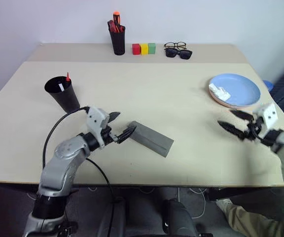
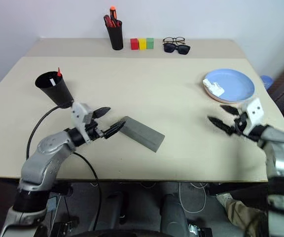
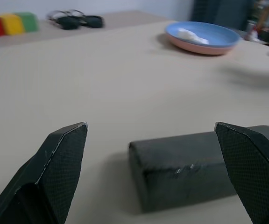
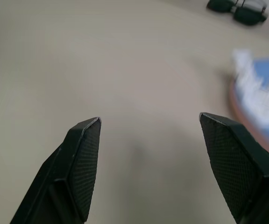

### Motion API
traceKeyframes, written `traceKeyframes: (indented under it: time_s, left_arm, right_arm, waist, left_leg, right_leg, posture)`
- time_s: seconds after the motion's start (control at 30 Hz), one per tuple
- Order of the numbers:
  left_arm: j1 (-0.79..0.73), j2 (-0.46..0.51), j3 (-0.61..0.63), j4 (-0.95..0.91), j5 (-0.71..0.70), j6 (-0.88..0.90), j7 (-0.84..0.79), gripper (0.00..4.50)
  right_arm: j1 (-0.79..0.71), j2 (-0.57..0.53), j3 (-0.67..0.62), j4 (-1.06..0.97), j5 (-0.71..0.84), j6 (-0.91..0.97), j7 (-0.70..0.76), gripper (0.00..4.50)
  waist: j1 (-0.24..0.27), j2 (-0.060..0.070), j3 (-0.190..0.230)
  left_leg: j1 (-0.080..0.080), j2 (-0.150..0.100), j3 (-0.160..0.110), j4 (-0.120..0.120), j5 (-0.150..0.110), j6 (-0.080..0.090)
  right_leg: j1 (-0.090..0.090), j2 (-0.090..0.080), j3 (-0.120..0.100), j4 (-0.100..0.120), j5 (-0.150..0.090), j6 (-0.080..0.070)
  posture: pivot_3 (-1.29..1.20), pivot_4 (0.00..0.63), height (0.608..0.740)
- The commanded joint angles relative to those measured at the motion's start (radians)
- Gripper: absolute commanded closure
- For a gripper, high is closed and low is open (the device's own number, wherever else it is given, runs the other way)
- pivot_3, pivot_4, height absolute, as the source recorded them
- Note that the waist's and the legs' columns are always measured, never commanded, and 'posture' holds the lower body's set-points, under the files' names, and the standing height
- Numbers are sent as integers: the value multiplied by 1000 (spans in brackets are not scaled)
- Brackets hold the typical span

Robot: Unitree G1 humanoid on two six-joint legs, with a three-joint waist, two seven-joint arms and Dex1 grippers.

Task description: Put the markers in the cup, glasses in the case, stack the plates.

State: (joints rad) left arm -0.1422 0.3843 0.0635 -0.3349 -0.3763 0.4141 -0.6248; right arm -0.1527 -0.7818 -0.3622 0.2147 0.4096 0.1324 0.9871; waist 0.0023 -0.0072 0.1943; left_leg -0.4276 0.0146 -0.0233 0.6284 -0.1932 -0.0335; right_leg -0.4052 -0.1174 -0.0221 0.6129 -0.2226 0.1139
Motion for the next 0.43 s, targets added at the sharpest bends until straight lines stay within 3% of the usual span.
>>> traceKeyframes:
  time_s: [0.03, 0.23, 0.43]
  left_arm:
    - [77, 14, 67, -76, -6, -71, 14, 0]
    - [188, 34, 104, -133, -24, -82, 27, 0]
    - [222, 43, 109, -152, -29, -82, 28, 0]
  right_arm:
    - [98, -29, -126, -167, 62, 49, -33, 1091]
    - [271, 1, -205, -305, 104, 89, -46, 1091]
    - [293, 14, -212, -333, 108, 98, -82, 1091]
  waist:
    - [-5, 0, 0]
    - [-13, -1, -1]
    - [-14, -1, -1]
  left_leg:
    - [1, 1, 0, 1, 0, 0]
    - [0, 1, 1, 0, -2, -3]
    - [0, 1, 2, -1, -2, -3]
  right_leg:
    - [1, 0, 0, 0, -1, 1]
    - [0, -1, 0, -3, -1, 2]
    - [0, -1, 0, -6, -1, 2]
  posture:
    - [0, 150, 740]
    - [0, 150, 740]
    - [0, 150, 740]
